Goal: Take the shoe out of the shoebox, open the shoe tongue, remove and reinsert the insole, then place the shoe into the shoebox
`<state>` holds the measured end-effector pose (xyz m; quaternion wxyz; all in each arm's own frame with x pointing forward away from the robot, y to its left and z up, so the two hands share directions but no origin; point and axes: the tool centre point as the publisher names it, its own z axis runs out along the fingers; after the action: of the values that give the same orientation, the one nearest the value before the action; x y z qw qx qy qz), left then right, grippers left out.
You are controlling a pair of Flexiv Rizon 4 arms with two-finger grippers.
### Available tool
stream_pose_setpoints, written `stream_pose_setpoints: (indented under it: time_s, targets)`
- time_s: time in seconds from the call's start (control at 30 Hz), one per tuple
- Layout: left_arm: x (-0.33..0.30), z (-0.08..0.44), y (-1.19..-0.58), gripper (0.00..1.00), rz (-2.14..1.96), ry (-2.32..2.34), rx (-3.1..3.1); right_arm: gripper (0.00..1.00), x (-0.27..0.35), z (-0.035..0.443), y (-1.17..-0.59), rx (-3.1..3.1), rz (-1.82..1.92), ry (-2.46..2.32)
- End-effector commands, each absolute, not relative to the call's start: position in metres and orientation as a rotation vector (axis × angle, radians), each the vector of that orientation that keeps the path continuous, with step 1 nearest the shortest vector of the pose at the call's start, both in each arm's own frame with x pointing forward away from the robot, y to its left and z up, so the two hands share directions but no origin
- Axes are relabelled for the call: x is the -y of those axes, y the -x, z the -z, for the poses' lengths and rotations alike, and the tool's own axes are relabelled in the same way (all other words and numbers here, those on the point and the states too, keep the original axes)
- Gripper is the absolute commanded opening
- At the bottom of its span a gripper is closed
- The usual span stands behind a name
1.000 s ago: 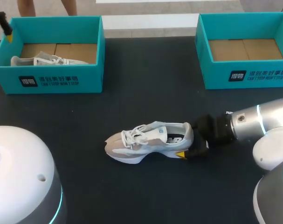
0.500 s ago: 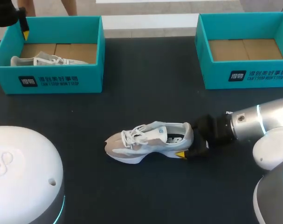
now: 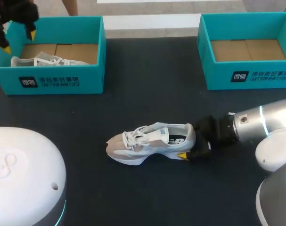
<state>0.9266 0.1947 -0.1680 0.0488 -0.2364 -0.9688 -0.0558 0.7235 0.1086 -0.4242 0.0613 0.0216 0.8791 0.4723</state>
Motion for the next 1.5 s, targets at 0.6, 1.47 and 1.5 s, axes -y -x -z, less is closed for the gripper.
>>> stream_pose_setpoints:
  time_s: [0.6,1.47,1.5]
  targets:
    - [-0.023,0.173,-0.824,1.00,-0.363,-1.034,2.864,0.00,-0.108,0.424,-0.724,-2.662,-1.424,-0.066]
    - [0.001,0.182,-0.781,1.00,-0.345,-1.183,2.801,0.00,-0.108,0.424,-0.724,-2.662,-1.424,-0.066]
    - [0.002,0.183,-0.777,1.00,-0.338,-1.227,2.805,0.00,-0.108,0.424,-0.724,-2.662,-1.424,-0.066]
